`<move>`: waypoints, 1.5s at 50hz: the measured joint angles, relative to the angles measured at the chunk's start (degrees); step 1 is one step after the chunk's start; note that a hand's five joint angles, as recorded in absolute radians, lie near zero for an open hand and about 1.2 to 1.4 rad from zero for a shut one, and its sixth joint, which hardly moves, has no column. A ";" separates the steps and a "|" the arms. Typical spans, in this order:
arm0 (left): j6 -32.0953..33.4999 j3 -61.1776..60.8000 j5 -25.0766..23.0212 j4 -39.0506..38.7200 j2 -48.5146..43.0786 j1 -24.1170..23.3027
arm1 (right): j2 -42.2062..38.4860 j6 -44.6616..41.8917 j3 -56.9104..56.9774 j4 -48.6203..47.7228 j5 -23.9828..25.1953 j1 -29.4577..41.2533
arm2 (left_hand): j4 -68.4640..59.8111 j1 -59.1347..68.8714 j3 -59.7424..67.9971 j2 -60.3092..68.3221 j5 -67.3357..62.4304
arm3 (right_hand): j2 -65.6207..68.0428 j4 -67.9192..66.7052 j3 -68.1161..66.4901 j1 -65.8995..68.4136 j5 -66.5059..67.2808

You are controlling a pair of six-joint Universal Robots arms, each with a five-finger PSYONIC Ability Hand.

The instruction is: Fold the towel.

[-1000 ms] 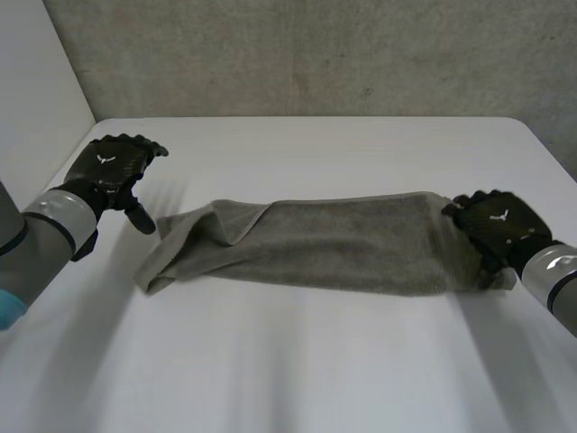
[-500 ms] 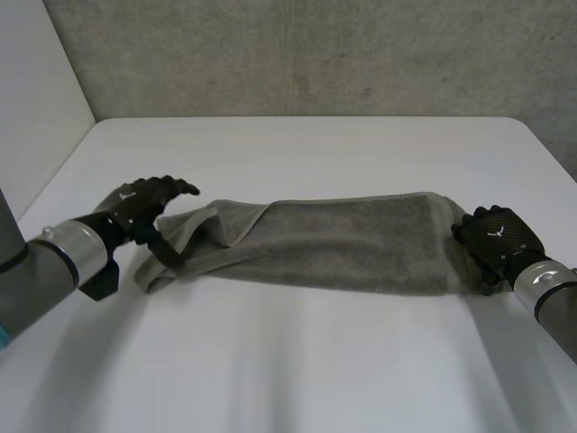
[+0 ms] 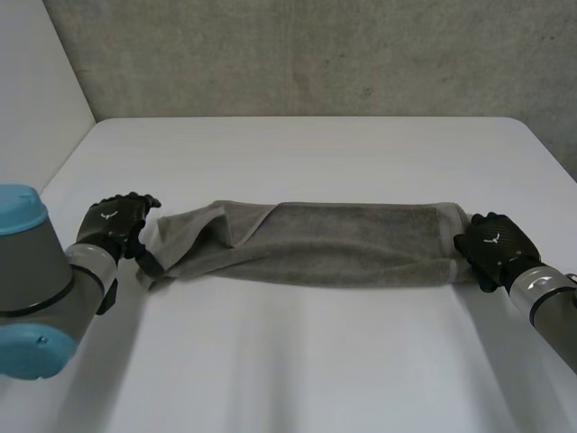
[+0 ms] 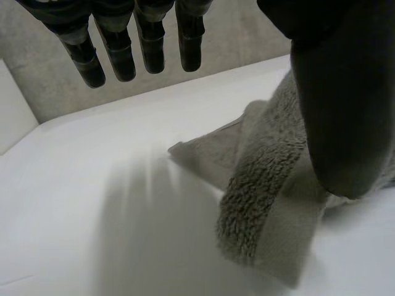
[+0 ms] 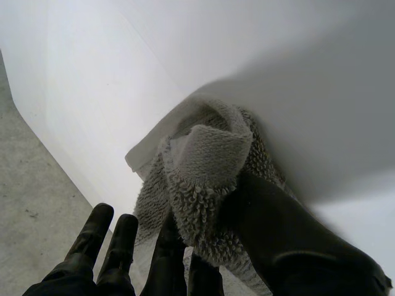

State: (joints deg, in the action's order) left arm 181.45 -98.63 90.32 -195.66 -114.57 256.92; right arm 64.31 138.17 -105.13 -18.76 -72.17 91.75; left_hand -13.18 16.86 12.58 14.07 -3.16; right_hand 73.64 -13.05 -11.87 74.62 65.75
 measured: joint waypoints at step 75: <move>0.68 5.22 7.57 -1.14 -7.99 -2.85 | 3.07 -1.25 0.02 1.01 -0.30 -0.87 | 0.00 0.06 0.00 -0.17 0.00 | 0.43 0.00 0.00 0.36 0.38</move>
State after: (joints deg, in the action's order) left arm 182.13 -93.41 97.89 -196.80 -122.56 254.08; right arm 67.38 136.92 -105.11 -17.75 -72.47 90.88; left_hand -13.18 16.92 12.58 13.89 -3.15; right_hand 74.07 -13.05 -11.87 74.98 66.13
